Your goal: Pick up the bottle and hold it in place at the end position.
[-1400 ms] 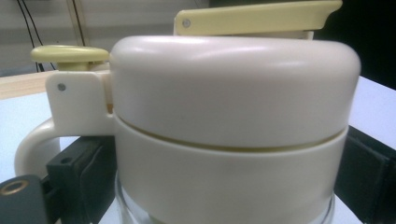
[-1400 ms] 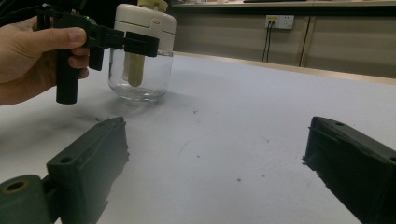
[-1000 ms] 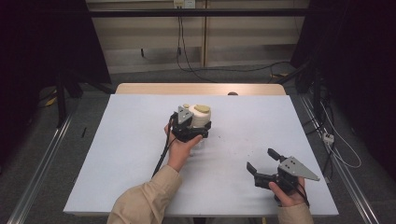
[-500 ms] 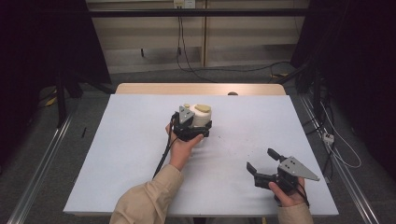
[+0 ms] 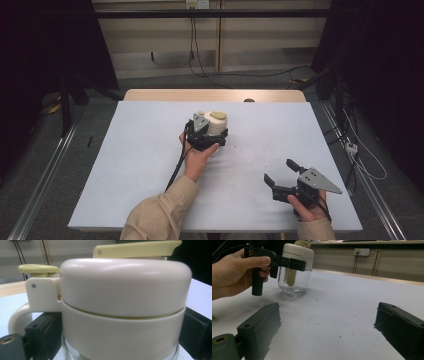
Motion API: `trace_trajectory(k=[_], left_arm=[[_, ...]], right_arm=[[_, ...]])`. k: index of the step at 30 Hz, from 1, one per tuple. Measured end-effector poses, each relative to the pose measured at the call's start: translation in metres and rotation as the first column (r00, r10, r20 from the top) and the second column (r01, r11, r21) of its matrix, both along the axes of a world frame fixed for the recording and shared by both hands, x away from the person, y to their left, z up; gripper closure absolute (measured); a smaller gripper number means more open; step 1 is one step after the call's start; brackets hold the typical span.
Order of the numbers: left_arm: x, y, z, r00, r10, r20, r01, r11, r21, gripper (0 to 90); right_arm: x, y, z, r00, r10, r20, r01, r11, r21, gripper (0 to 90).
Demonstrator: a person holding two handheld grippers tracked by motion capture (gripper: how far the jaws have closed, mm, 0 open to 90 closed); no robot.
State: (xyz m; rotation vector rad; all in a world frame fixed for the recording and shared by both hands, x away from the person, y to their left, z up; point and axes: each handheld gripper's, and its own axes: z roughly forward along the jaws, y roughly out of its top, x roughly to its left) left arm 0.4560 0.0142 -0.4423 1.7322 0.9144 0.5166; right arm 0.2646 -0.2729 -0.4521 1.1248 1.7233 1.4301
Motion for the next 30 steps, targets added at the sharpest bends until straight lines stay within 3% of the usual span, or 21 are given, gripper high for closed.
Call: trace_trajectory(k=[6,11,14,21,25,30], left_arm=[[0.001,-0.009,0.003,0.9998,-0.016,0.011,0.016,0.9997,0.021,5.7],[0.003,-0.015,0.0,0.9998,-0.013,0.011,0.013,0.9998,0.012,5.7],[0.004,-0.015,-0.002,0.9992,-0.025,0.032,0.024,0.9994,0.023,5.7],[0.0,-0.012,-0.002,0.9987,-0.037,0.034,0.035,0.9987,0.038,5.6],[-0.003,-0.007,-0.005,0.9993,-0.028,0.024,0.028,0.9996,0.007,5.5],[-0.007,-0.004,-0.007,0.9989,-0.035,0.03,0.035,0.9993,0.015,5.5]], right_arm=[[0.0,-0.001,0.0,1.0,0.0,0.002,0.0,1.0,0.004,5.6],[0.0,-0.001,0.0,1.0,-0.001,0.001,0.001,0.9999,0.011,5.6],[0.0,-0.001,0.0,1.0,0.002,-0.001,-0.002,0.9999,0.012,5.6],[0.0,0.0,-0.001,1.0,0.008,-0.001,-0.008,1.0,0.004,5.5],[0.0,0.001,0.0,0.9999,0.01,-0.001,-0.01,0.9999,0.003,5.6],[0.001,0.002,-0.001,0.9999,0.011,-0.003,-0.011,0.9999,-0.004,5.6]])
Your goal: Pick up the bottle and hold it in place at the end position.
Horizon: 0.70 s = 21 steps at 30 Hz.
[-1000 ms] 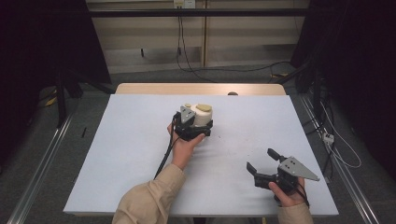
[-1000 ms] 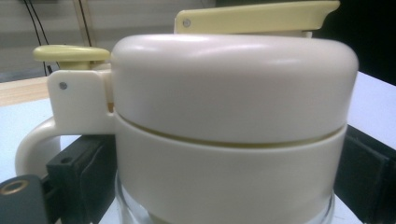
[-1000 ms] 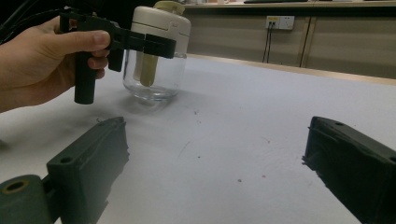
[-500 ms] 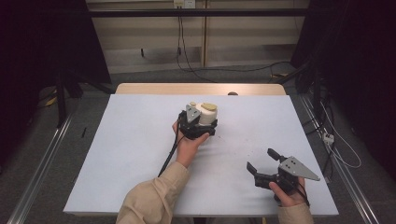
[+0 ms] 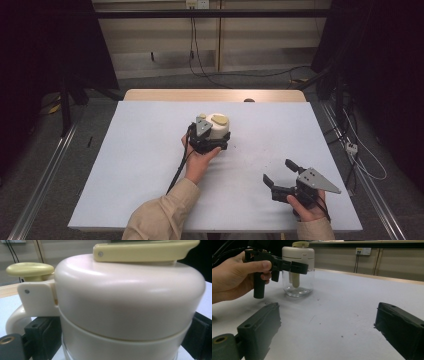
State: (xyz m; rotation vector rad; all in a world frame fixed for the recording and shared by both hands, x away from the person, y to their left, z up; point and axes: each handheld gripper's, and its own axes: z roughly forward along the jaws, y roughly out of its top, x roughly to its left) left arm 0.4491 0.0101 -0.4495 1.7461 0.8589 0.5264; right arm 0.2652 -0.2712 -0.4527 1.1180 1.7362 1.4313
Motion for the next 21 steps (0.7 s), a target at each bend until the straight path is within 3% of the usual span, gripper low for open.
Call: trace_trajectory(k=[14,21], left_arm=[[-0.006,0.005,-0.006,0.9999,-0.009,0.011,0.009,0.9999,-0.007,5.0],[-0.007,0.006,-0.008,0.9997,-0.011,0.022,0.012,0.9998,-0.016,5.0]], right_arm=[[0.002,0.004,0.0,0.9998,0.018,-0.01,-0.018,0.9998,0.0,5.6],[0.005,0.012,-0.001,0.9989,0.037,-0.03,-0.038,0.9986,-0.037,5.7]])
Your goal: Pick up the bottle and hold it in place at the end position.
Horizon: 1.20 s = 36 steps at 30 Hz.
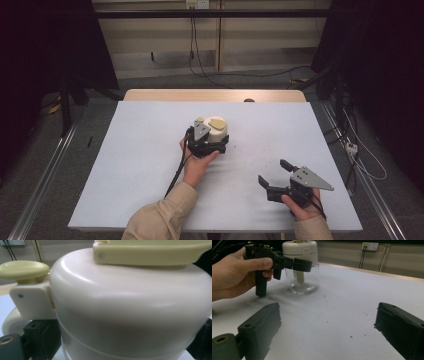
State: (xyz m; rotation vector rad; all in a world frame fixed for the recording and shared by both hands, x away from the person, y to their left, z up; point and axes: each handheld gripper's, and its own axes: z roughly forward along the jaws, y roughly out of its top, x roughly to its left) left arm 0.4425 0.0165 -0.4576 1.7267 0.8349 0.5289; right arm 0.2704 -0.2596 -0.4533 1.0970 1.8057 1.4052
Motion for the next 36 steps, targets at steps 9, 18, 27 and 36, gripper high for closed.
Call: trace_trajectory(k=[9,18,27,36], left_arm=[[0.0,0.001,-0.001,1.0,-0.004,0.004,0.004,1.0,-0.002,5.1],[0.0,0.0,-0.001,1.0,-0.005,0.005,0.005,1.0,0.002,5.1],[0.0,0.0,0.0,1.0,-0.005,0.005,0.005,1.0,0.004,5.1],[0.0,0.0,0.0,1.0,-0.002,0.006,0.002,1.0,0.008,5.1]], right_arm=[[0.012,0.017,0.005,0.9991,0.037,-0.02,-0.037,0.9993,-0.009,5.6],[0.026,0.024,0.01,0.9979,0.045,-0.047,-0.045,0.999,0.001,7.9],[0.047,0.026,0.019,0.9983,0.025,-0.053,-0.025,0.9997,0.005,9.7],[0.058,0.026,0.027,0.9982,0.021,-0.056,-0.02,0.9996,0.021,12.5]])
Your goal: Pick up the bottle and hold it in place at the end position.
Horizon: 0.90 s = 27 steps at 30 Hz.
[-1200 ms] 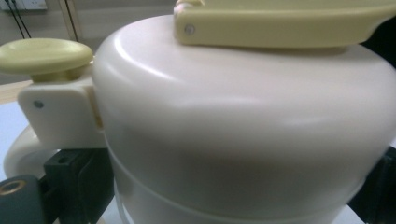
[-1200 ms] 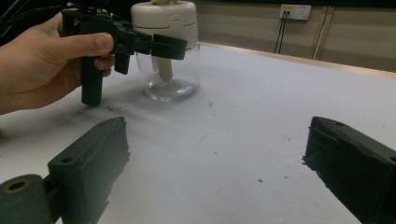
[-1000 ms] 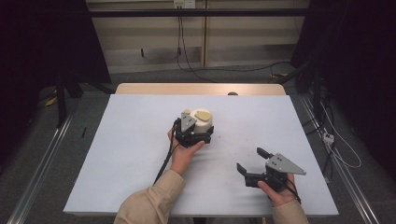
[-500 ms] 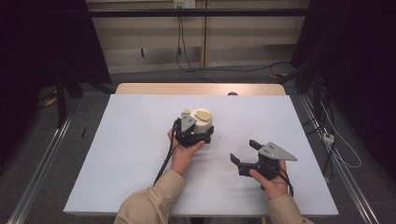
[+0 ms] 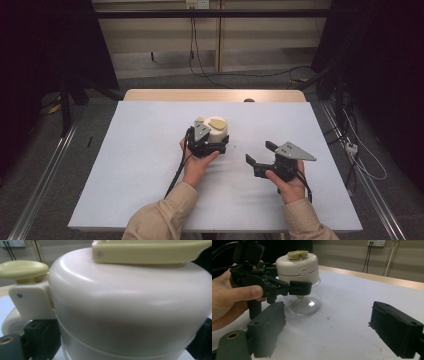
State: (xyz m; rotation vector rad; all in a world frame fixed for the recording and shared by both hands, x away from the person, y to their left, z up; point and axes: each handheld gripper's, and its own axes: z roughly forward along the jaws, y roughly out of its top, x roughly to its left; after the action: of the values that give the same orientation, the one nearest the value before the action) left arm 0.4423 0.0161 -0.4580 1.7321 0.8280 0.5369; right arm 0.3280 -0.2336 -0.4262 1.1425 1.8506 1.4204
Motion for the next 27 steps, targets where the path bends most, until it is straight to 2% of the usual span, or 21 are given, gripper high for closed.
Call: trace_trajectory(k=[13,17,27], left_arm=[[0.0,0.0,0.0,1.0,0.002,-0.001,-0.002,1.0,0.004,5.1],[0.0,0.0,0.0,1.0,0.0,-0.006,0.0,1.0,0.004,5.1],[0.0,0.0,0.001,1.0,0.001,-0.005,-0.001,1.0,0.007,5.1]], right_arm=[[0.015,0.009,0.007,0.9996,0.027,-0.013,-0.026,0.9996,0.002,16.1],[0.021,0.012,0.006,0.9994,0.032,-0.011,-0.032,0.9993,-0.02,17.2],[0.03,0.015,0.009,0.999,0.038,-0.023,-0.038,0.9993,0.003,17.2]])
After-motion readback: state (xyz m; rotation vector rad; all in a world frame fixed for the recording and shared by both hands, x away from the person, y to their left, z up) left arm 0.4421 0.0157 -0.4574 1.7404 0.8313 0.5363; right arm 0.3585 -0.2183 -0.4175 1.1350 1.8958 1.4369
